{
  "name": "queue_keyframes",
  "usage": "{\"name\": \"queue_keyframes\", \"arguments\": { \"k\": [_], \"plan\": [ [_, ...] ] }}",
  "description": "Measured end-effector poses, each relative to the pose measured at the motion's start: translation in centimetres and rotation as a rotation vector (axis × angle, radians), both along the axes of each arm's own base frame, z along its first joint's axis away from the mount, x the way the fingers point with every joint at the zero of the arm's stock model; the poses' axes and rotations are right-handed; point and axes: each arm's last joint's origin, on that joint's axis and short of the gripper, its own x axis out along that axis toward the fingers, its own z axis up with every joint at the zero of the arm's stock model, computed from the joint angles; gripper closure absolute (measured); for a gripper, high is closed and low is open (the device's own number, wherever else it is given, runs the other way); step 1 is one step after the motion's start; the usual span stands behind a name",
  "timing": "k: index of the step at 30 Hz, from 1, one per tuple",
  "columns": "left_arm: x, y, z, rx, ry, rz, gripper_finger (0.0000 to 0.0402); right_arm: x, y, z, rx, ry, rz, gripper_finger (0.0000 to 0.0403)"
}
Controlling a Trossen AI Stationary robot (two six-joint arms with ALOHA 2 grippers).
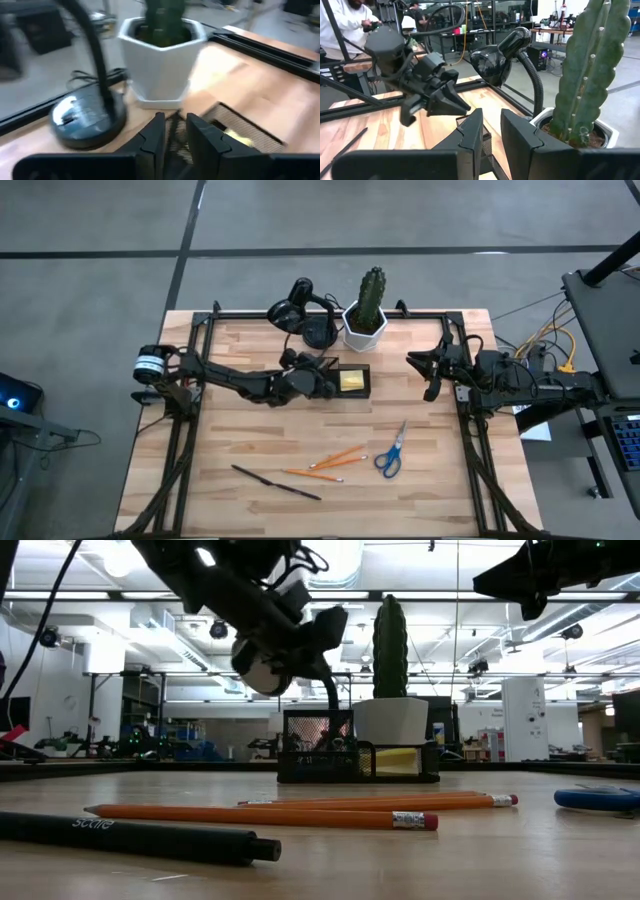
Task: Pick and place office supplies into organizer
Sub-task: Put the blue scissors into the black desk organizer
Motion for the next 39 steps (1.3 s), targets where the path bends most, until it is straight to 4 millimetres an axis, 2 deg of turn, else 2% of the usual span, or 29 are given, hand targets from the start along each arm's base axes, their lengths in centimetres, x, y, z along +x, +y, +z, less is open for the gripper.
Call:
{"name": "queue_keyframes", "arguments": {
  "k": [12, 17, 20, 24, 29, 34, 39],
  "plan": [
    [0.7, -0.7, 3.3, -0.082, -0.075, -0.277, 0.0340, 0.0, 0.0, 0.0, -0.012, 0.004, 0.001, 0.0346],
    [0.3, -1.0, 4.8, -0.131, -0.130, -0.385, 0.0340, 0.0, 0.0, 0.1, -0.009, -0.004, 0.002, 0.0346],
    [-0.2, -1.0, 6.0, -0.200, -0.210, -0.385, 0.0340, 0.0, 0.0, 0.1, -0.008, -0.010, 0.009, 0.0346],
    [-1.3, -1.3, 8.0, -0.246, -0.292, -0.429, 0.0340, 0.0, 0.1, 0.2, -0.002, -0.019, 0.013, 0.0346],
    [-3.3, -2.1, 10.7, -0.199, -0.330, -0.509, 0.0351, 0.0, 0.1, 0.2, 0.048, -0.041, 0.011, 0.0346],
    [-6.1, -2.5, 13.2, -0.107, -0.319, -0.534, 0.0395, 0.0, 0.1, 0.3, 0.187, -0.096, 0.006, 0.0346],
    [-8.6, -2.4, 14.5, -0.095, -0.347, -0.528, 0.0394, 0.1, 0.2, 0.6, 0.287, -0.162, 0.072, 0.0346]
  ]
}}
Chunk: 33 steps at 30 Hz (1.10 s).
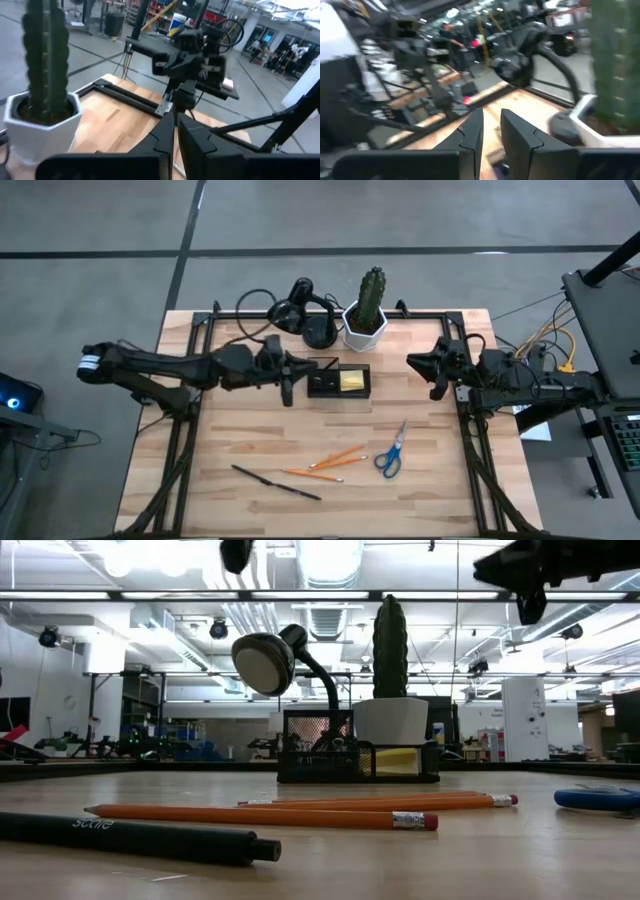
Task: Pick and place office supplies into organizer
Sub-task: Put the blue scissors into the black desk organizer
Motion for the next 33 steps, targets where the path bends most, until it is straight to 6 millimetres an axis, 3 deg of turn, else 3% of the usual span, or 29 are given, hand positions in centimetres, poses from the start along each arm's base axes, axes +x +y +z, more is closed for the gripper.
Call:
{"name": "queue_keyframes", "arguments": {
  "k": [5, 9, 16, 22, 27, 33],
  "plan": [
    [-2.3, 0.2, 0.2, 0.014, 0.089, 0.000, 0.0394, 0.4, 0.2, 0.8, -0.031, -0.041, 0.053, 0.0345],
    [-4.1, 0.3, -0.1, 0.022, 0.192, 0.001, 0.0394, 1.6, 0.8, 2.3, -0.173, 0.026, 0.103, 0.0324],
    [-6.0, 0.4, 0.5, 0.024, 0.202, 0.001, 0.0394, 5.1, 2.0, 3.7, -0.388, 0.509, 0.254, 0.0257],
    [-6.6, 0.5, 0.9, 0.050, 0.191, -0.004, 0.0394, 7.3, 2.4, 5.2, -0.201, 0.881, 0.326, 0.0232],
    [-6.6, 0.5, 0.8, 0.108, 0.213, -0.014, 0.0394, 9.7, 3.5, 6.1, -0.159, 0.972, 0.536, 0.0237],
    [-6.5, 0.5, 0.8, 0.127, 0.221, -0.017, 0.0394, 11.8, 5.7, 5.1, -0.274, 1.050, 0.791, 0.0247]
  ]
}}
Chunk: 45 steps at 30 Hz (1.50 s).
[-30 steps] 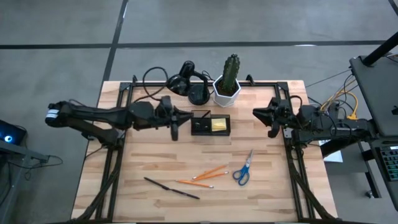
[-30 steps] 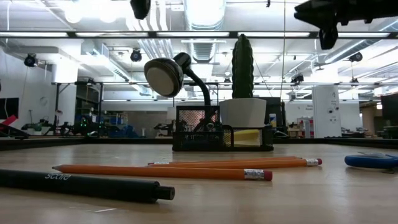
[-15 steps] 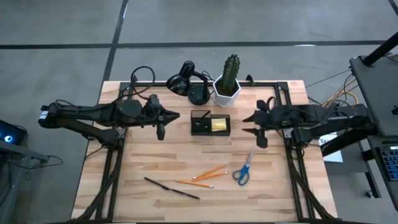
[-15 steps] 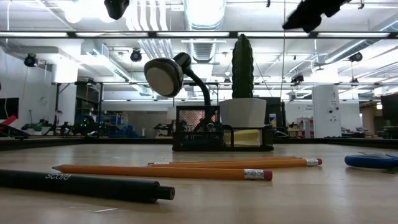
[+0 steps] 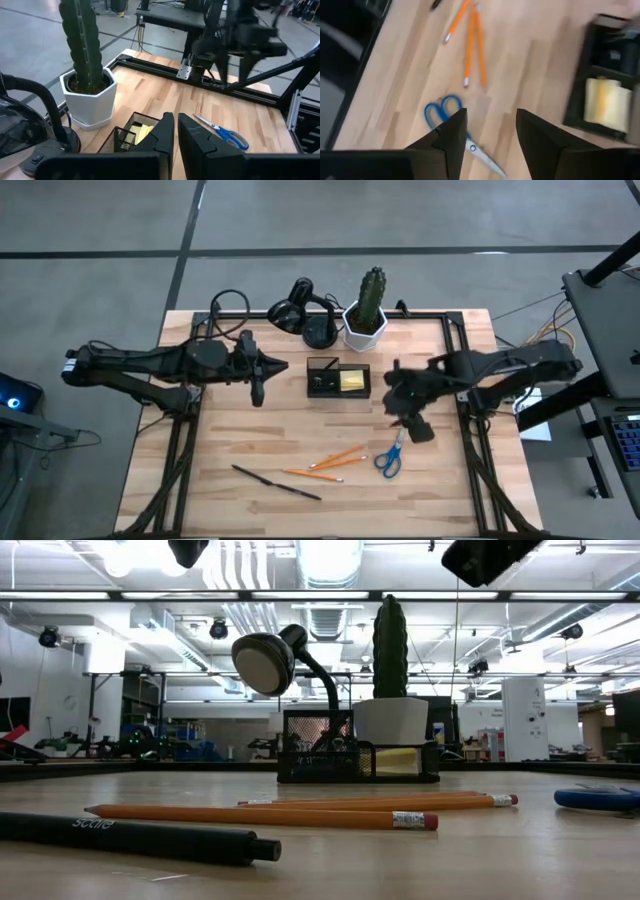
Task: Pick and place office supplies into organizer
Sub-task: Put the blue scissors into the black desk organizer
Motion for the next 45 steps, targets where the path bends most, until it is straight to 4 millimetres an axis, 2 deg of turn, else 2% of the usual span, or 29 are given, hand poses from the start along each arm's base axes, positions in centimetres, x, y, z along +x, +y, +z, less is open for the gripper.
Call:
{"name": "queue_keyframes", "arguments": {
  "k": [3, 7, 13, 17, 23, 28, 35, 41, 45],
  "plan": [
    [0.0, 0.0, 0.0, 0.000, 0.001, 0.000, 0.0394, 0.8, 1.3, -1.5, -0.014, 0.055, 0.062, 0.0247],
    [0.2, 0.0, -0.2, 0.002, 0.015, 0.000, 0.0394, 1.7, 2.8, -4.7, -0.050, 0.172, 0.137, 0.0243],
    [0.6, 0.0, -0.7, 0.005, 0.052, 0.000, 0.0394, 2.1, 5.6, -9.1, -0.114, 0.292, 0.360, 0.0234],
    [0.8, -0.1, -1.2, 0.006, 0.092, 0.000, 0.0394, 2.0, 7.4, -11.1, -0.137, 0.287, 0.471, 0.0236],
    [1.0, -0.1, -1.4, 0.008, 0.109, 0.000, 0.0394, 2.8, 9.4, -13.2, -0.135, 0.201, 0.516, 0.0238],
    [1.0, -0.1, -1.4, 0.008, 0.108, 0.000, 0.0394, 3.4, 9.9, -14.8, -0.144, 0.204, 0.492, 0.0239],
    [1.0, -0.1, -1.5, 0.008, 0.121, 0.001, 0.0394, 3.4, 9.8, -16.7, -0.170, 0.260, 0.489, 0.0236],
    [0.9, -0.1, -1.6, 0.007, 0.130, 0.001, 0.0394, 3.0, 9.6, -17.7, -0.176, 0.297, 0.483, 0.0244],
    [0.9, -0.1, -1.6, 0.008, 0.131, 0.001, 0.0394, 3.3, 9.8, -17.9, -0.169, 0.262, 0.486, 0.0249]
  ]
}}
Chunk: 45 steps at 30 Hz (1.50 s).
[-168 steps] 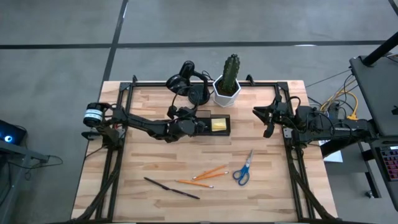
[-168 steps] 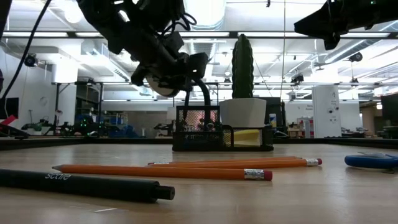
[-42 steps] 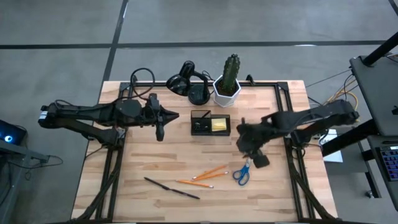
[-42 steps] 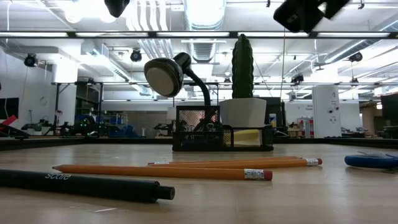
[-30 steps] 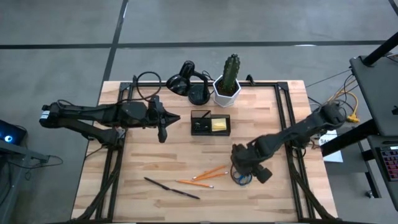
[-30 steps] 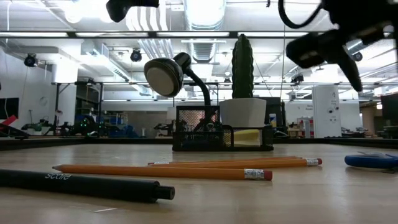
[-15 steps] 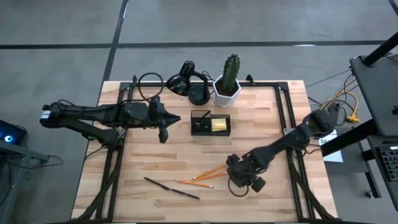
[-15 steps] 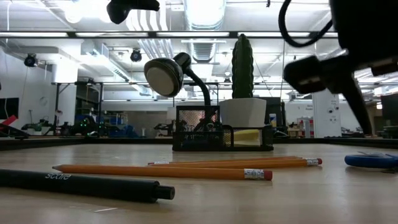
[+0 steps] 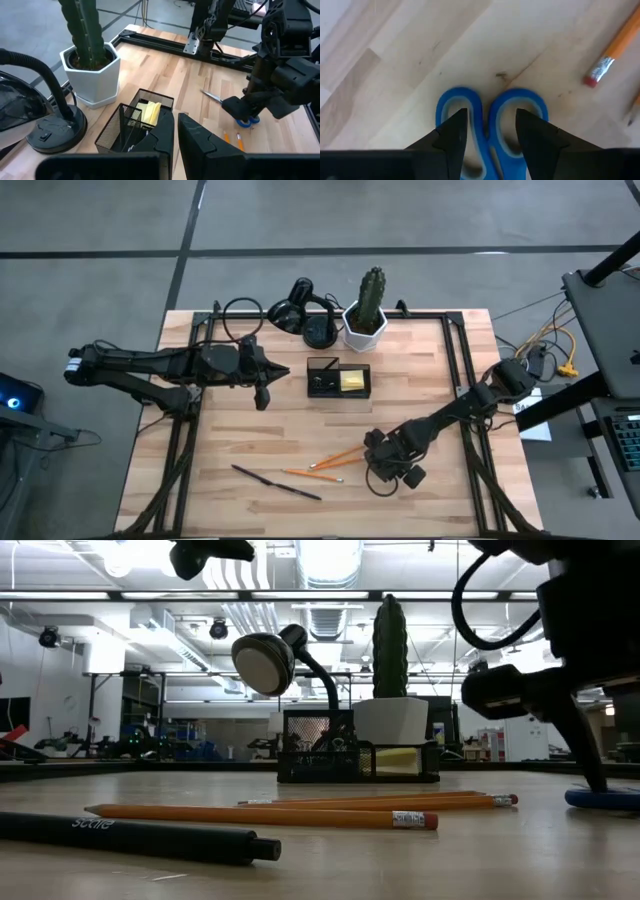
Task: Pick and place office supplies into organizer
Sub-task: Put the blue scissors into the black desk organizer
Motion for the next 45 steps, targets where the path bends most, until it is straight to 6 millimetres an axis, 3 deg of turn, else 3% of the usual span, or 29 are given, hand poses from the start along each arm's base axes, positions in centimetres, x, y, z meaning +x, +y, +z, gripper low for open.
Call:
{"name": "queue_keyframes", "arguments": {
  "k": [14, 24, 45],
  "plan": [
    [-0.09, 0.00, -0.18, 0.004, 0.021, -0.001, 0.0394, -0.57, -0.16, -0.95, -0.010, -0.006, 0.067, 0.0263],
    [-0.10, 0.00, -0.17, 0.004, 0.021, -0.001, 0.0394, -0.37, -0.11, -0.94, -0.019, -0.018, 0.008, 0.0336],
    [-0.11, 0.00, -0.15, 0.004, 0.020, -0.001, 0.0394, -0.73, -0.39, 0.00, 0.015, 0.016, -0.220, 0.0337]
  ]
}}
